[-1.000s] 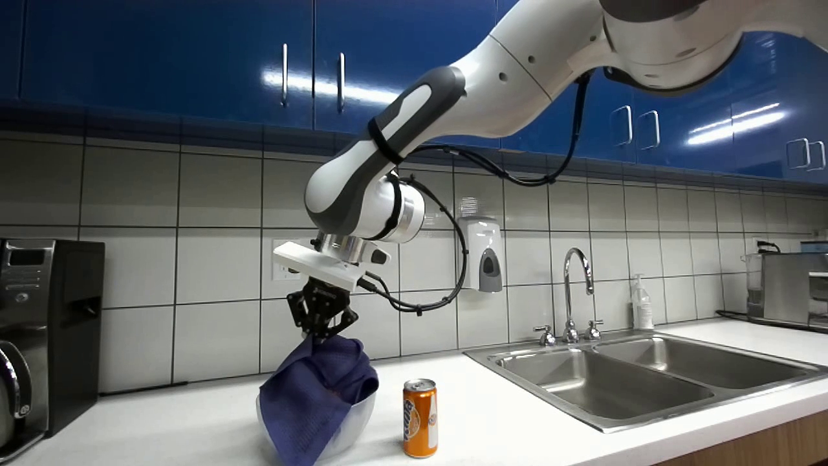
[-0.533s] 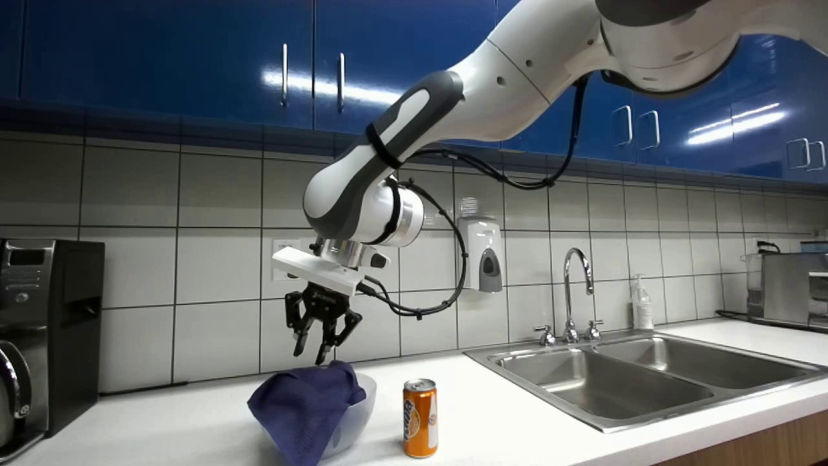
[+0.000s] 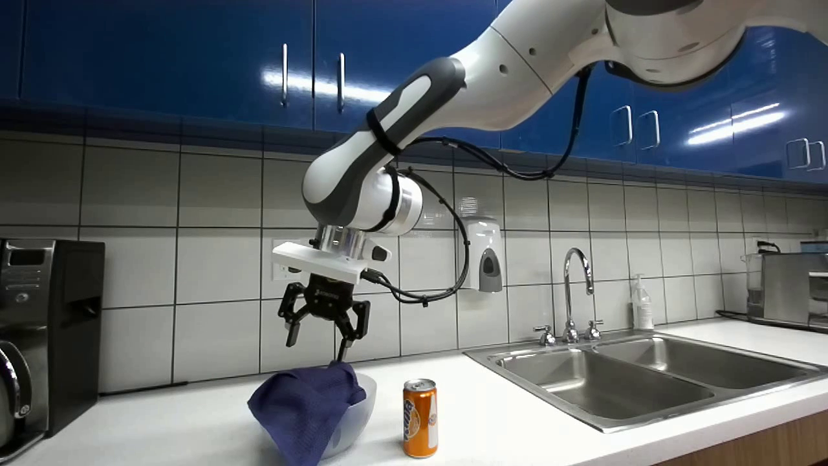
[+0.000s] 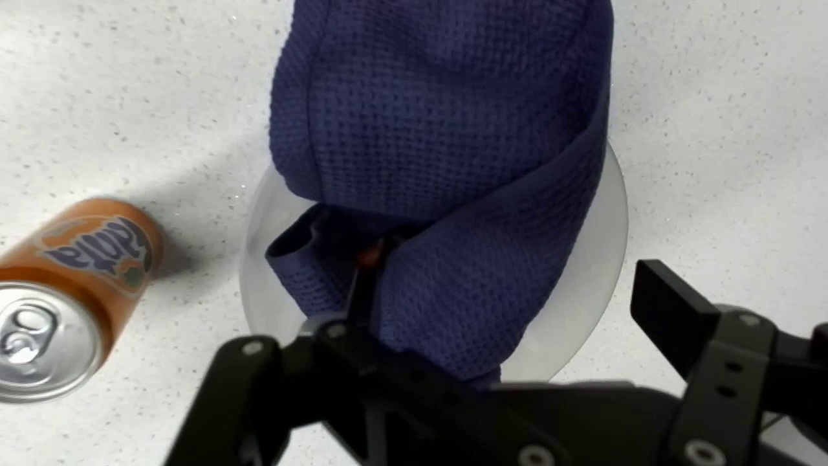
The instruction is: Place the towel in the bowl
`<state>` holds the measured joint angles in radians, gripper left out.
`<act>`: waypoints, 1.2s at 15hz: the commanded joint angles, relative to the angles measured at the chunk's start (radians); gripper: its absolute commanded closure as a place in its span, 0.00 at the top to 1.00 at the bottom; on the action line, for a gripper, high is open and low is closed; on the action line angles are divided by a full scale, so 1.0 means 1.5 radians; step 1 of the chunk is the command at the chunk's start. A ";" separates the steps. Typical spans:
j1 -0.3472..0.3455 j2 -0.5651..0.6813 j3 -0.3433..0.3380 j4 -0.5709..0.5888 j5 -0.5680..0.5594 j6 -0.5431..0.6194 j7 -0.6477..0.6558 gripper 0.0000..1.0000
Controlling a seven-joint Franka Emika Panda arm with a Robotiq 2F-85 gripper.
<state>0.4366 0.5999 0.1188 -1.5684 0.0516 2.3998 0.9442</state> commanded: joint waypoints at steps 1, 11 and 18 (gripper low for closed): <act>-0.004 -0.041 0.001 -0.023 0.002 -0.057 -0.002 1.00; -0.033 -0.171 0.002 -0.166 0.002 -0.043 -0.005 1.00; -0.073 -0.320 0.005 -0.334 -0.012 -0.045 -0.015 1.00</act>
<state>0.3580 0.2591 0.1173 -1.9232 0.0486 2.3263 0.9347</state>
